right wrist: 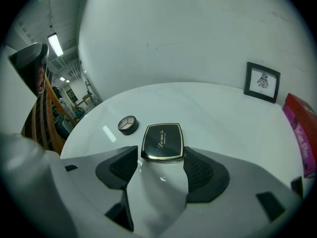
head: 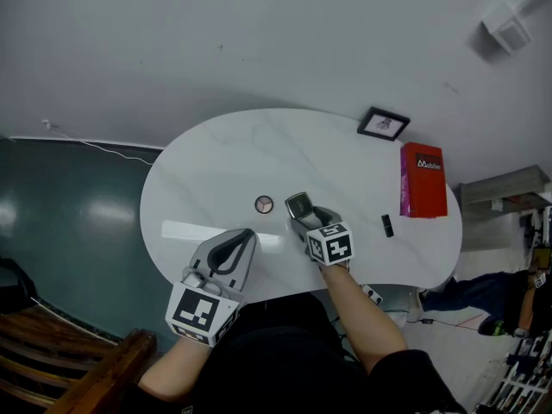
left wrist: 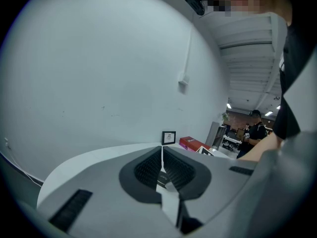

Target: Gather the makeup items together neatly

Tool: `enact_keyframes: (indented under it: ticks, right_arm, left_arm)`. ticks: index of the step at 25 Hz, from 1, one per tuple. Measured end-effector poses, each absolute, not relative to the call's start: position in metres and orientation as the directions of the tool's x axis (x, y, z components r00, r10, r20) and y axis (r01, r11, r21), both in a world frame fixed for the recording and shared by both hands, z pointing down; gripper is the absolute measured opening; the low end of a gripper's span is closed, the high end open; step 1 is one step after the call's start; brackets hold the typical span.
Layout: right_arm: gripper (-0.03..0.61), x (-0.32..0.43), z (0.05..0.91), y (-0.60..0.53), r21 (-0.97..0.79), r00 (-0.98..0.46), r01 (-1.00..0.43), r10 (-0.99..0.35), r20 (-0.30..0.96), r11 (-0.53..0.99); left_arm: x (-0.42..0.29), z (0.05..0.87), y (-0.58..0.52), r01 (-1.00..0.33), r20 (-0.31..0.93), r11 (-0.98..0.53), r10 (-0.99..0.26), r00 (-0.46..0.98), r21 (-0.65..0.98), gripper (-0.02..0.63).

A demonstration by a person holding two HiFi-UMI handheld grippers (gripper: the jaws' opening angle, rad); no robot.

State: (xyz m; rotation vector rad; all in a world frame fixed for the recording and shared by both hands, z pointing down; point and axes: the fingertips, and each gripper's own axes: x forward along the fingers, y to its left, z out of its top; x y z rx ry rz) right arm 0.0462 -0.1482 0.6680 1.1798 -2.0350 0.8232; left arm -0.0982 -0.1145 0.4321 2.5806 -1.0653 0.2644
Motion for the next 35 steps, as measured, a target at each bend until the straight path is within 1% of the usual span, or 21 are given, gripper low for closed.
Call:
enact_keyframes:
  ticks: [2,5,8,12,20,28,35]
  right_arm:
    - [0.268,0.048,0.669,-0.149,-0.193,-0.368,-0.912,-0.51,0.778,0.363]
    - [0.268,0.048,0.67,-0.151,-0.23,-0.355,-0.93,-0.528,0.771,0.288]
    - [0.268,0.046,0.67,-0.156,-0.235,-0.346,-0.935,-0.541,0.766,0.266]
    - [0.268,0.042,0.67,-0.163,-0.225,-0.34,-0.937,-0.548,0.764,0.268]
    - [0.268,0.031,0.667,-0.15,-0.234,-0.395,-0.906,-0.507,0.766,0.353]
    - [0.268,0.03,0.666,-0.142,-0.211,-0.39,-0.9,-0.491,0.779,0.381]
    - [0.268,0.028,0.665,-0.141,-0.219,-0.393,-0.902,-0.496,0.775,0.372]
  left_arm:
    - [-0.098,0.432,-0.115,-0.712,0.293,-0.664,-0.65,0.701,0.231,0.02]
    - [-0.096,0.429,-0.114,-0.712,0.287,-0.662,-0.652,0.702,0.235,0.02]
    - [-0.095,0.426,-0.113,-0.712,0.283,-0.661,-0.654,0.702,0.237,0.02]
    - [-0.098,0.423,-0.111,-0.719,0.28,-0.651,-0.662,0.695,0.244,0.02]
    - [-0.105,0.426,-0.108,-0.728,0.286,-0.646,-0.671,0.684,0.227,0.02]
    - [-0.102,0.42,-0.111,-0.722,0.271,-0.651,-0.669,0.692,0.235,0.02]
    - [-0.1,0.419,-0.108,-0.715,0.267,-0.661,-0.664,0.699,0.227,0.02]
